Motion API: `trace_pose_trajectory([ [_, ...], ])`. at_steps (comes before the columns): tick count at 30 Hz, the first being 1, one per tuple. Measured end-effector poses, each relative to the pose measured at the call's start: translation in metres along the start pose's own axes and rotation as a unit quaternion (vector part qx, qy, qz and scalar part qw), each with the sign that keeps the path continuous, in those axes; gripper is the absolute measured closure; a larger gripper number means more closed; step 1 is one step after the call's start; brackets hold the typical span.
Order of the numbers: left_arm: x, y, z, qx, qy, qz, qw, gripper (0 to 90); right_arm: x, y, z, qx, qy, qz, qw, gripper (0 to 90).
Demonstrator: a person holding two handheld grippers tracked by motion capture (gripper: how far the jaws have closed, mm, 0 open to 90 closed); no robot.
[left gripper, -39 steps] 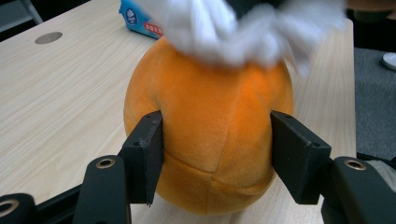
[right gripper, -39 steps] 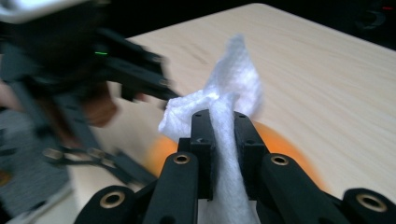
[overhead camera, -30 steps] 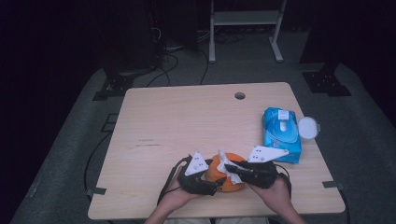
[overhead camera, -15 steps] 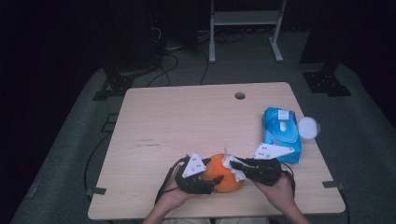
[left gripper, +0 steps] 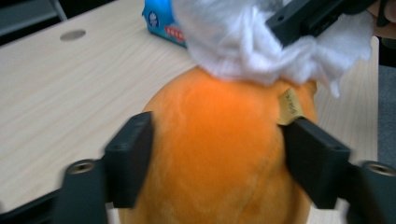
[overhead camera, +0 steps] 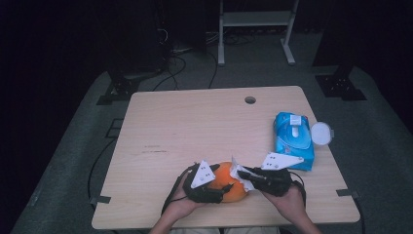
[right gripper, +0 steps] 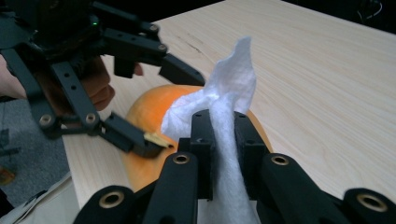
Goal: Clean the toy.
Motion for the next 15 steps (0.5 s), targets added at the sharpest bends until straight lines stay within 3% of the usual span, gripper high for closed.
trace_pose_trajectory([
  [3,-0.001,0.007,-0.001,-0.015,0.008,0.008,0.9998,34.8,-0.007,-0.015,-0.007,0.024,0.002,-0.016,0.9996,80.4],
  [4,0.000,0.011,-0.003,-0.028,0.009,0.014,0.9995,35.2,-0.009,-0.017,-0.008,0.035,-0.002,-0.015,0.9993,80.5],
  [6,0.000,0.012,-0.003,-0.034,0.010,0.015,0.9993,35.6,-0.008,-0.014,-0.006,0.046,-0.013,-0.002,0.9989,80.5],
  [10,0.002,0.014,-0.004,-0.039,0.011,0.023,0.9989,36.1,-0.003,0.001,0.003,0.014,-0.017,0.006,0.9997,80.5],
  [15,0.000,0.017,-0.006,-0.050,0.010,0.023,0.9984,36.0,-0.005,-0.009,-0.005,0.030,-0.008,0.008,0.9995,80.6],
])
Point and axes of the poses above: each handheld gripper's, and its own axes: x roughly forward along the jaws, z roughly out of its top, y roughly to its left, the point moved 8 cm from there along x, roughly forward along the jaws, and after that the axes turned 11 degrees about z, right-handed, at the moved point
